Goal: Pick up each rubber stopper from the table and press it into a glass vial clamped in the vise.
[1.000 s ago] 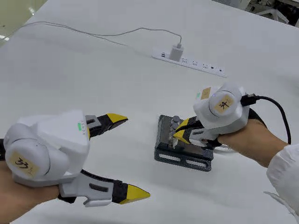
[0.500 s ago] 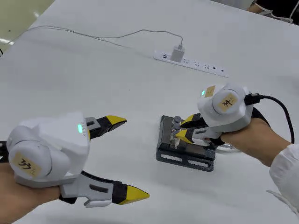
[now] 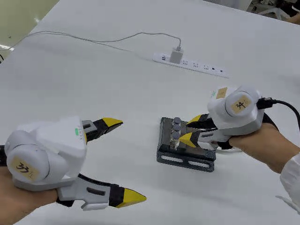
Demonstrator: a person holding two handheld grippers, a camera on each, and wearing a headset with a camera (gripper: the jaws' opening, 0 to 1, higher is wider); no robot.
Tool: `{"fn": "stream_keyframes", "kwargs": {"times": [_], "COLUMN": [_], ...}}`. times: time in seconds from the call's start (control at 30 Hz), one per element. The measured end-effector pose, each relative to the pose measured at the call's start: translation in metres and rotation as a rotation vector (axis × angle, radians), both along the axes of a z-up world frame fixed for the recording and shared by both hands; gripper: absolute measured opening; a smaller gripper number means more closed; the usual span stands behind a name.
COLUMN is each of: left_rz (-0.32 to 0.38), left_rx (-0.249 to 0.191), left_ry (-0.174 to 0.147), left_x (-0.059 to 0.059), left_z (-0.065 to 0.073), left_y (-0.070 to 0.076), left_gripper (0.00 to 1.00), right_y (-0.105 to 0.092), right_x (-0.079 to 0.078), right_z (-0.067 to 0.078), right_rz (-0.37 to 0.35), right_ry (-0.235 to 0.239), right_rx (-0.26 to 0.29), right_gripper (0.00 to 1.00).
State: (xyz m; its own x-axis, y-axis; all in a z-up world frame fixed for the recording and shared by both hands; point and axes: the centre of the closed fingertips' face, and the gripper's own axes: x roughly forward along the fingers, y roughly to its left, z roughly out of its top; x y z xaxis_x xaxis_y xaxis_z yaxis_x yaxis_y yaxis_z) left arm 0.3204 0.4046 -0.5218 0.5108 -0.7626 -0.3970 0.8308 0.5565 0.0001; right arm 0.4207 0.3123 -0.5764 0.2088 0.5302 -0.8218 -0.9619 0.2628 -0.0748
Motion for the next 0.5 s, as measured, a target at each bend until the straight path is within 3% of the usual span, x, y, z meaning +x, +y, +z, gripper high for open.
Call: {"fn": "stream_keyframes", "kwargs": {"times": [0.5], "left_rz": [-0.025], "left_rx": [0.017], "left_ry": [0.013], "left_x": [0.002], "left_z": [-0.005], "left_y": [-0.003], "left_gripper": [0.97], "right_y": [-0.031], "right_x": [-0.012], "right_z": [0.009], "right_rz": [-0.055], "right_ry": [-0.009], "right_rx": [0.080], "right_gripper": [0.38]}}
